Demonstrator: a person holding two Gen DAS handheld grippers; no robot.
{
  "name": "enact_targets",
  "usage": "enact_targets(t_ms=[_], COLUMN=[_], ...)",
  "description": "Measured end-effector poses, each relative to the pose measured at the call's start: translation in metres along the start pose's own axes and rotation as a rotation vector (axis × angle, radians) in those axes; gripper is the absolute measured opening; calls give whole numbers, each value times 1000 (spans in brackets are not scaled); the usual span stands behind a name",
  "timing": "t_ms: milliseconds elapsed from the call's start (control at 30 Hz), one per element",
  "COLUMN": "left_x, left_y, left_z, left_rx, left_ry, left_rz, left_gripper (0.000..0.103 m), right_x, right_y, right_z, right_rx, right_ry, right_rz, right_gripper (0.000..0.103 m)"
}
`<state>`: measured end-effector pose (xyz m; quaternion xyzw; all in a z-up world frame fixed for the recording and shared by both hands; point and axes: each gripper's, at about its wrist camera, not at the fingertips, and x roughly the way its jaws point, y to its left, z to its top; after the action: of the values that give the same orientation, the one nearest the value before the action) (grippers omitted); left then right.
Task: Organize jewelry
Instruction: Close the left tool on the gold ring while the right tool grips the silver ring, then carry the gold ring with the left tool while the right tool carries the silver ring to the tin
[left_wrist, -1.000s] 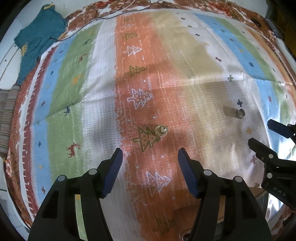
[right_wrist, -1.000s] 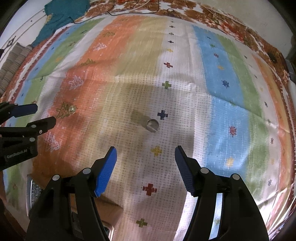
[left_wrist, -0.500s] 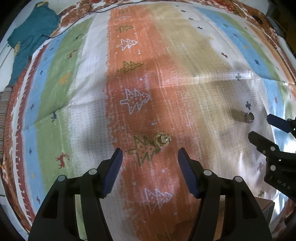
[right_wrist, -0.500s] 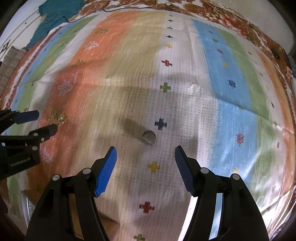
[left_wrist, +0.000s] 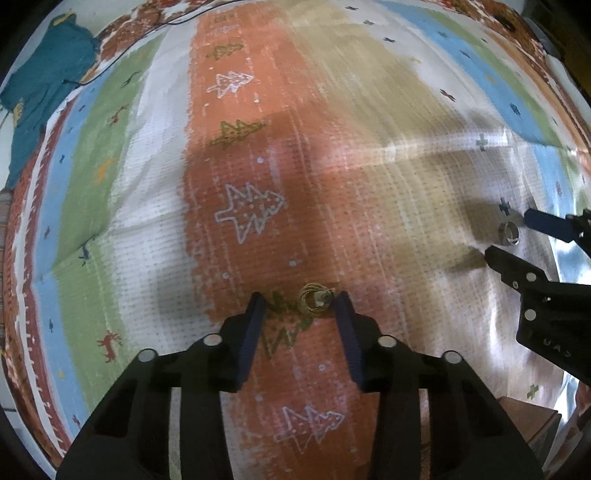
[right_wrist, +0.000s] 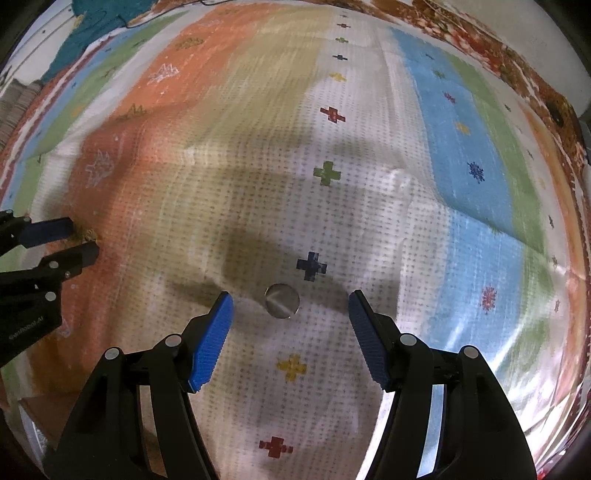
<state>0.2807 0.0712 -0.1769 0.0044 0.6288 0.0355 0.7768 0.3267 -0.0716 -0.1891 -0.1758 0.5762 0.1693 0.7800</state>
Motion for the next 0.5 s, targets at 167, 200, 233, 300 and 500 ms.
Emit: enact_targets(t_ms=[167, 200, 233, 300, 500], left_x=[0, 1, 0, -2, -11], left_y=[-4, -5, -5, -8, -6], left_z=[-1, -1, -1, -3, -6], left_rx=[3, 5, 9, 6, -2], left_ry=[5, 4, 2, 0, -13], left_rz=[-1, 1, 2, 4, 11], left_gripper=[18, 18, 18, 17, 15], right_x=[-2, -3, -3, -6, -13], right_y=[3, 3, 3, 3, 1], right_z=[0, -1, -1, -2, -7], right_rx=[-12, -11, -12, -10, -14], right_ry=[3, 2, 0, -6, -29], right_rz=[8, 11, 13, 20, 21], right_gripper=[31, 25, 19, 19, 19])
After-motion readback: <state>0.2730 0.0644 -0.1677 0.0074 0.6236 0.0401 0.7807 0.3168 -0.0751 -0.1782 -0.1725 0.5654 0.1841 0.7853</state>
